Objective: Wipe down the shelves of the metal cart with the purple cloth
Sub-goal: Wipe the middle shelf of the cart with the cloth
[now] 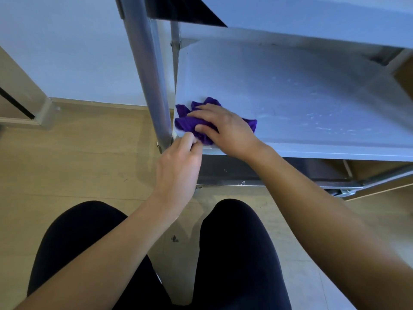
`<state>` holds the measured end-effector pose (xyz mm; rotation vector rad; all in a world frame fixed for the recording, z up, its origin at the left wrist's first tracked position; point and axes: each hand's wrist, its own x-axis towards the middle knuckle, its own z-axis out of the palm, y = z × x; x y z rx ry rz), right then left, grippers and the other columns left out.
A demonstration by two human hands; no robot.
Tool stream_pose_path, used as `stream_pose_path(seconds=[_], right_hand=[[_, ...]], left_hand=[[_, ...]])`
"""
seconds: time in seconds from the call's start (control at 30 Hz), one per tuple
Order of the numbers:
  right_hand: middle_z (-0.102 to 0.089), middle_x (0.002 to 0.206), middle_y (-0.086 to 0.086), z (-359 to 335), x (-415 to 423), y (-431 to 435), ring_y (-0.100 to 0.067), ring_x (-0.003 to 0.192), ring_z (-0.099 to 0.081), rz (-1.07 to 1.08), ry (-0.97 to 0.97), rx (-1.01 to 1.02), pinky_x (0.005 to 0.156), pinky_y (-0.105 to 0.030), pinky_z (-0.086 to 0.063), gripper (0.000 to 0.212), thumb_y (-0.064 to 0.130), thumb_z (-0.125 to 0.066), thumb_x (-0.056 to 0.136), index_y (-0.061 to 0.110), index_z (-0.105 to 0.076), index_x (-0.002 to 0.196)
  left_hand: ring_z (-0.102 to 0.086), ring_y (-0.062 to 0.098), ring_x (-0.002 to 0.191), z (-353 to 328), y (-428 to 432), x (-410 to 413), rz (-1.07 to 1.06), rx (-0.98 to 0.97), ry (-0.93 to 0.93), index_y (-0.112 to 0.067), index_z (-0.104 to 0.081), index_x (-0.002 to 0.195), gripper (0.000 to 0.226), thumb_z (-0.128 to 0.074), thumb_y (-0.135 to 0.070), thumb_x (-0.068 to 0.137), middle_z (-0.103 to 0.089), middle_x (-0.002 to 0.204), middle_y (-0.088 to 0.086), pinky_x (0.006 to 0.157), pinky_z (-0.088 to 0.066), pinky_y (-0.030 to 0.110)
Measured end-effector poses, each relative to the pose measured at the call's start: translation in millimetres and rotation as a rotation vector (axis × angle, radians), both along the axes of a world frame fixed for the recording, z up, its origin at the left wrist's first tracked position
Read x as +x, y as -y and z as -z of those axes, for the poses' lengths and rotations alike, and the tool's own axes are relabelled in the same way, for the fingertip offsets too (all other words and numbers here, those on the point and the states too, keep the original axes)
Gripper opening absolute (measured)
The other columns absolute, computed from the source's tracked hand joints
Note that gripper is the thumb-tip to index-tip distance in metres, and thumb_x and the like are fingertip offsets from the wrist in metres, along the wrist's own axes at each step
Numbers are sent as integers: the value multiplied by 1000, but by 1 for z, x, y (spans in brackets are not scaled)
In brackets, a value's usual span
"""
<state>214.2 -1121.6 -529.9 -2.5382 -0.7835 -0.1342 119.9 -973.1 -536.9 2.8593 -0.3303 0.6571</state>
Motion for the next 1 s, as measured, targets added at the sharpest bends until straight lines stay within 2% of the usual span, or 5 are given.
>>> stream_pose_path(seconds=[0.2, 0.47, 0.67, 0.87, 1.0], right_hand=[[-44, 149, 2, 1, 19, 32, -19, 136, -40, 428, -61, -24, 110, -41, -35, 39, 37, -47, 99, 30, -51, 138], [-45, 148, 6, -5, 1, -1, -14, 137, -39, 212, -64, -6, 110, -34, -35, 41, 37, -51, 97, 33, -51, 138], [-41, 150, -3, -4, 27, 86, -27, 135, -41, 715, -97, -94, 108, -43, -38, 44, 38, -41, 100, 29, -42, 144], [-42, 149, 0, 1, -1, 1, -21, 138, -37, 410, -23, -67, 112, -35, -30, 40, 35, -44, 100, 27, -49, 138], [-42, 150, 4, -5, 1, 16, -16, 138, -37, 324, -97, 3, 112, -32, -30, 41, 37, -47, 99, 31, -48, 140]], left_hand=[[-56, 18, 72, 2, 1, 0, 11, 8, -29, -7, -67, 91, 22, -65, 3, 72, -56, 89, 2, 47, -40, 27], [-58, 20, 77, 3, 2, -8, 6, -37, -29, -5, -66, 103, 22, -58, -5, 83, -57, 98, 4, 52, -47, 32], [-60, 20, 78, 4, 5, -8, 9, -44, -77, -5, -65, 109, 26, -51, -17, 91, -56, 105, 5, 59, -52, 30], [-60, 21, 83, 6, 3, -8, 9, -33, -72, -3, -64, 110, 27, -53, -14, 88, -56, 106, 7, 62, -51, 32], [-61, 20, 88, 5, 0, -9, 19, -14, -83, -6, -63, 117, 32, -51, -19, 91, -56, 110, 6, 65, -52, 30]])
